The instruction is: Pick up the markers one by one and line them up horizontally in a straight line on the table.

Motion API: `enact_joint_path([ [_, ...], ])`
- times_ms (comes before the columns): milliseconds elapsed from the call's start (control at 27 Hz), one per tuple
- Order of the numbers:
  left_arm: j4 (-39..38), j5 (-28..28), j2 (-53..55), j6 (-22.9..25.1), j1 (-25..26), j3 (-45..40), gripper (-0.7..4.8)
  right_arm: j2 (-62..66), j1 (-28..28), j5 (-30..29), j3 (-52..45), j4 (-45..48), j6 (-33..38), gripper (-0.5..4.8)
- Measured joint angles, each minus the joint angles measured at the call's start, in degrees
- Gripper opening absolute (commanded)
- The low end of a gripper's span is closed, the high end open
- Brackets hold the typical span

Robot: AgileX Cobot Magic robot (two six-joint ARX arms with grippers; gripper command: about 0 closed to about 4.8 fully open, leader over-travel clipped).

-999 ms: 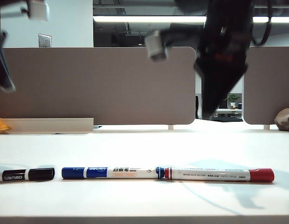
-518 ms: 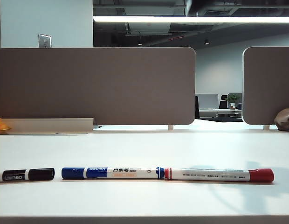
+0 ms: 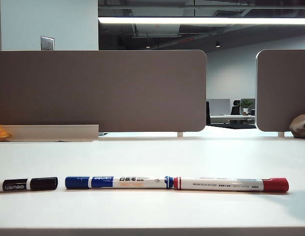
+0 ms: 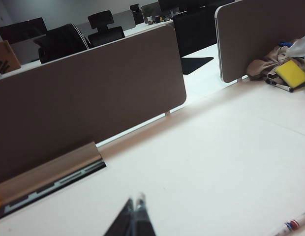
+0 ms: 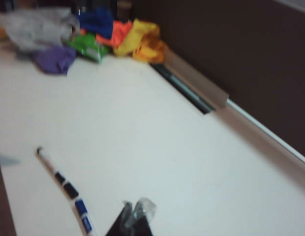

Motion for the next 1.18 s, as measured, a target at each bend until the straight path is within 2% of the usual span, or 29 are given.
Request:
enact_joint_path([
  [148, 0.72, -0.02, -2.60, -1.36, 0.00, -4.42, -0.06, -5.03, 0.00, 0.72, -8.04, 8.76, 3.32, -0.05],
  [370, 8.22, 0.02, -4.74, -4.55, 0.00, -14.78, -0.06, -8.66, 0.00, 1.09, -18.43, 18.05, 7.17, -0.05],
  [407, 10.29, 0.04, -4.70, -5.64, 0.00, -16.65, -0.06, -8.66, 0.00, 1.09, -19.91, 19.67, 7.93, -0.06],
  [481, 19.12, 1.77, -4.74, -10.16, 0.00, -24.44, -0.06, -8.63, 0.00, 1.09, -25.11, 25.07, 9.46, -0.06],
  [777, 33.40, 5.01, -4.68, -17.73, 0.00, -43.32, -0.06, -8.31, 0.00, 2.58, -39.45, 38.47, 10.03, -0.05],
  [925, 37.57, 5.03, -4.72, -18.82, 0.00, -45.90, -0.06, -8.31, 0.00, 2.82, -43.87, 42.12, 11.65, -0.06],
  [1184, 38.60, 5.03, -4.72, -18.82, 0.00, -48.33, -0.06, -8.31, 0.00, 2.89, -48.15, 44.87, 12.33, -0.05],
])
